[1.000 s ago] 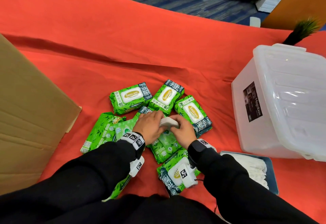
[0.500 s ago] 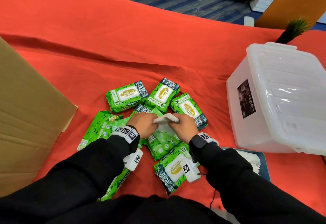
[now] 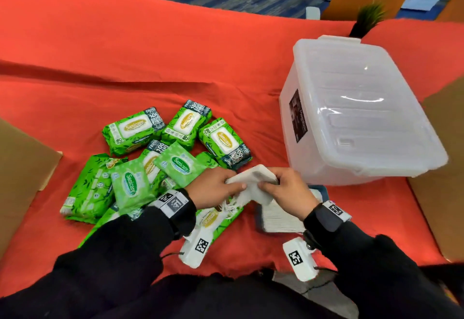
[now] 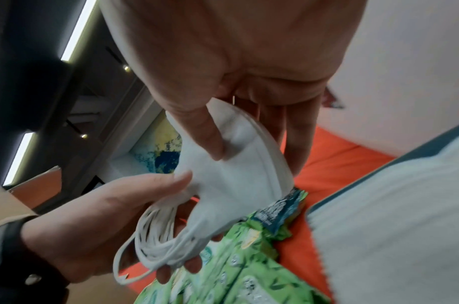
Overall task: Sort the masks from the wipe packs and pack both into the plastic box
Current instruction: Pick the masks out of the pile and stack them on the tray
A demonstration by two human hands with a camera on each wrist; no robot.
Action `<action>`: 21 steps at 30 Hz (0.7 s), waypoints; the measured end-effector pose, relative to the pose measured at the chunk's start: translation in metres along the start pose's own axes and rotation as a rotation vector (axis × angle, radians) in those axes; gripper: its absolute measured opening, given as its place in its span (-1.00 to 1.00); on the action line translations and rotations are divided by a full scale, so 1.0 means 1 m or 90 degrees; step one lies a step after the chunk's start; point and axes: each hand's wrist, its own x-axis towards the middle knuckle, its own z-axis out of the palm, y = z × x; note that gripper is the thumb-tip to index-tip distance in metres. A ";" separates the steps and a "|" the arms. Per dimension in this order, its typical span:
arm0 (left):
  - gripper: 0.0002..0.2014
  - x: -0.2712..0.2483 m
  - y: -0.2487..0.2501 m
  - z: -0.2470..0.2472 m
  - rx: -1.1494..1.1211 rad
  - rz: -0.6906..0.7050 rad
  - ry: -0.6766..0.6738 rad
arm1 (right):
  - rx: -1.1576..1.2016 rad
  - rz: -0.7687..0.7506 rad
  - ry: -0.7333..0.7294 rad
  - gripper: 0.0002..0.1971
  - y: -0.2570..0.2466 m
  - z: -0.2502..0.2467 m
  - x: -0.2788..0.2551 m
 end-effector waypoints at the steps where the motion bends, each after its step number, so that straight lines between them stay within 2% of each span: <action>1: -0.65 0.007 0.016 0.016 -0.017 0.004 0.001 | 0.011 0.021 0.022 -0.93 0.011 -0.014 -0.010; 4: -0.66 0.032 0.064 0.071 -0.070 -0.006 -0.003 | 0.028 0.071 0.129 -0.92 0.052 -0.060 -0.037; 7: -0.78 0.053 0.100 0.124 -0.192 -0.058 -0.052 | 0.022 0.107 0.177 -0.84 0.091 -0.088 -0.052; 10: -0.85 0.070 0.118 0.165 -0.284 -0.118 -0.072 | 0.021 0.108 0.182 -0.76 0.122 -0.100 -0.060; 15: -0.81 0.081 0.144 0.201 -0.399 -0.180 -0.063 | 0.047 0.136 0.179 -0.69 0.161 -0.104 -0.063; 17: -0.80 0.082 0.147 0.209 -0.424 -0.215 -0.055 | 0.048 0.131 0.149 -0.65 0.172 -0.106 -0.060; 20: -0.92 0.080 0.149 0.216 -0.415 -0.258 -0.027 | 0.001 0.126 0.086 -0.70 0.182 -0.109 -0.057; 21: -0.87 0.080 0.149 0.218 -0.401 -0.266 -0.013 | 0.004 0.131 0.078 -0.72 0.184 -0.110 -0.056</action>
